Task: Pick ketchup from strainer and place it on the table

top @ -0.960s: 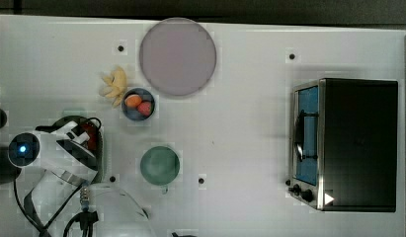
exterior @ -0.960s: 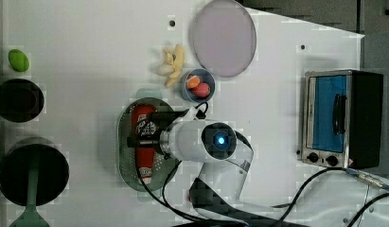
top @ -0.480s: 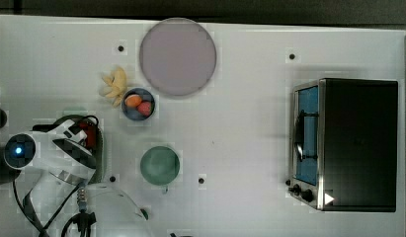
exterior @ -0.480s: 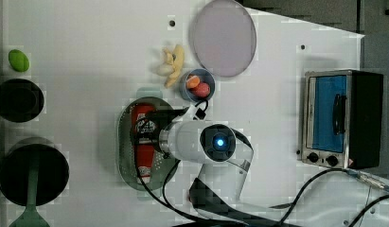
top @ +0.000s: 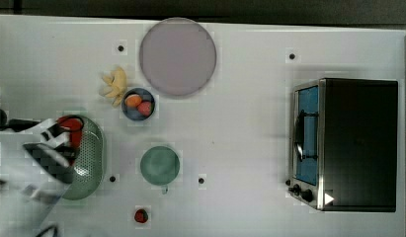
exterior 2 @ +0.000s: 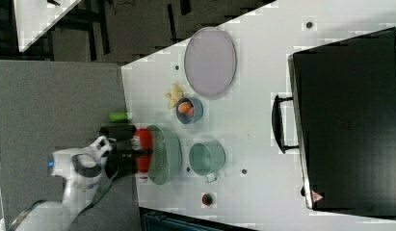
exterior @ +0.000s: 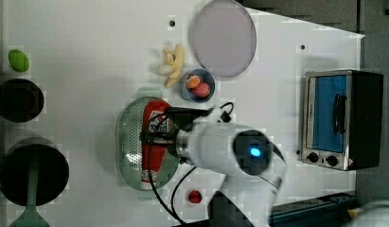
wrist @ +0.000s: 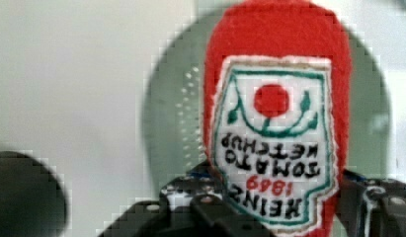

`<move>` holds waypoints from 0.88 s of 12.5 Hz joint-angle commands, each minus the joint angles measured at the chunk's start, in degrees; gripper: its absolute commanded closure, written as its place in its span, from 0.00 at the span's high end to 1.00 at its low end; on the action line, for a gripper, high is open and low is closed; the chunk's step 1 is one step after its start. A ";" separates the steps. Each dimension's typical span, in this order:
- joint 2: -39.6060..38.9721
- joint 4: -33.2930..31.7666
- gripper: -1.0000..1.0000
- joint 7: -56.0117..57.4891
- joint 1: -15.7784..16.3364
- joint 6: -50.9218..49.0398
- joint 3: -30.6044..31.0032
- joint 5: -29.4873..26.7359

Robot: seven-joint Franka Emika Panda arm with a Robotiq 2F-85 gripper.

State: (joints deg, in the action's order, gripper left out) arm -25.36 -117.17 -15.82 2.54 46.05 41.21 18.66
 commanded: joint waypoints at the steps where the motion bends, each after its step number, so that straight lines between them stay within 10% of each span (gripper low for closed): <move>1: 8.34 3.17 0.60 -0.44 -2.64 -6.43 2.86 -5.40; 11: 12.84 7.21 0.60 15.85 -15.73 -13.12 -8.31 -5.87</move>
State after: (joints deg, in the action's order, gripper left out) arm -12.09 -110.73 -4.56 -7.67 32.96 36.12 12.78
